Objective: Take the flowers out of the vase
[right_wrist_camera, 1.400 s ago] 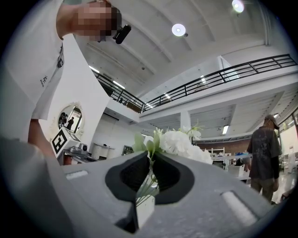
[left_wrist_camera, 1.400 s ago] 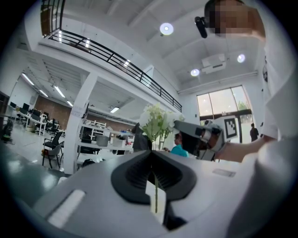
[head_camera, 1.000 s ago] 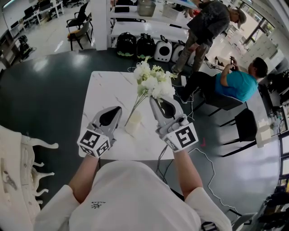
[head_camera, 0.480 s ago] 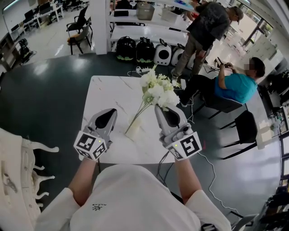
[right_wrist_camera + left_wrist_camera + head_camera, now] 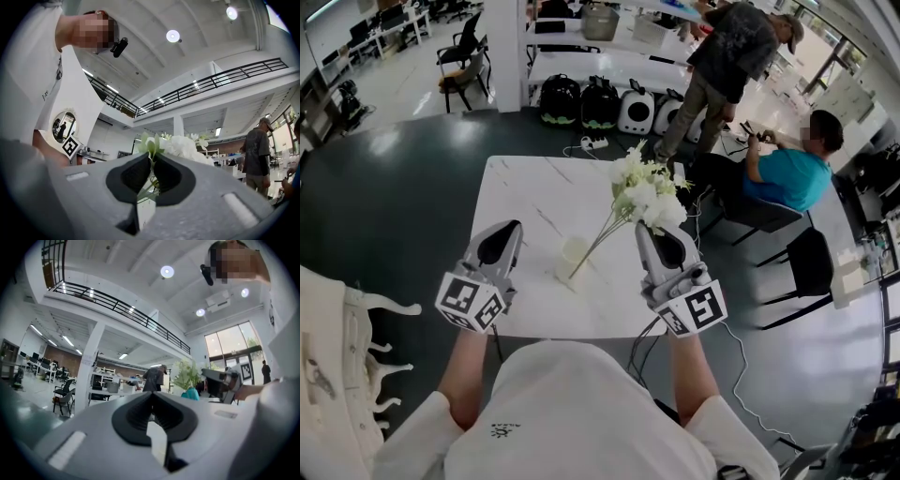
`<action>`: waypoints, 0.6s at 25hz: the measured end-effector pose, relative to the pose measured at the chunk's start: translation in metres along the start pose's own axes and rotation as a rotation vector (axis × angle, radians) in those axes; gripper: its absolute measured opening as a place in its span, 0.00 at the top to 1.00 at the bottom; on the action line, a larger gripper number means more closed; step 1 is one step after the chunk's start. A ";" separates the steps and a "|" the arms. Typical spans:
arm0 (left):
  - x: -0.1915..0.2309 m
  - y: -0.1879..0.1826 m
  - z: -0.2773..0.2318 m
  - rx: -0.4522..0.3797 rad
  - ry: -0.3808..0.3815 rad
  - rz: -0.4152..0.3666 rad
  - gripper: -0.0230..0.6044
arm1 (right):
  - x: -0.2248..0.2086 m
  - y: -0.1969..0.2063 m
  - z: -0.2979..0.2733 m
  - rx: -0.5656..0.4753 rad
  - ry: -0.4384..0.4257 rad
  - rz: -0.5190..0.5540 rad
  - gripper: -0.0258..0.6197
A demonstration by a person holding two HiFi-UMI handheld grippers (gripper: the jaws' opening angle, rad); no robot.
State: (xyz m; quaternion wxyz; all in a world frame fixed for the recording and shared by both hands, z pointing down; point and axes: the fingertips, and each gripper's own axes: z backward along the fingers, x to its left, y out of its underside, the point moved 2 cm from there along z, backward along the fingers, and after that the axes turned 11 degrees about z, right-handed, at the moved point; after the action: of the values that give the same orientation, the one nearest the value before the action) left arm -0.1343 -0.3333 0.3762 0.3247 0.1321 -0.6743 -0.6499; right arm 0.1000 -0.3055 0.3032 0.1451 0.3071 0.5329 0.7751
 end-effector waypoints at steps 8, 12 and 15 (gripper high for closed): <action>-0.012 0.003 0.001 0.010 0.010 0.000 0.98 | 0.000 0.002 0.011 0.011 0.007 -0.012 0.93; -0.014 0.002 -0.002 0.011 0.015 0.000 0.98 | -0.002 0.000 0.010 0.012 0.005 -0.013 0.93; -0.015 0.001 -0.003 0.015 0.017 0.001 0.98 | -0.003 -0.001 0.011 0.015 0.005 -0.012 0.93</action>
State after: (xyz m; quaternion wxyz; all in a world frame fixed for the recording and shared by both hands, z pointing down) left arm -0.1208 -0.3270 0.3731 0.3299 0.1395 -0.6765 -0.6435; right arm 0.1087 -0.2987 0.3040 0.1463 0.3031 0.5409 0.7709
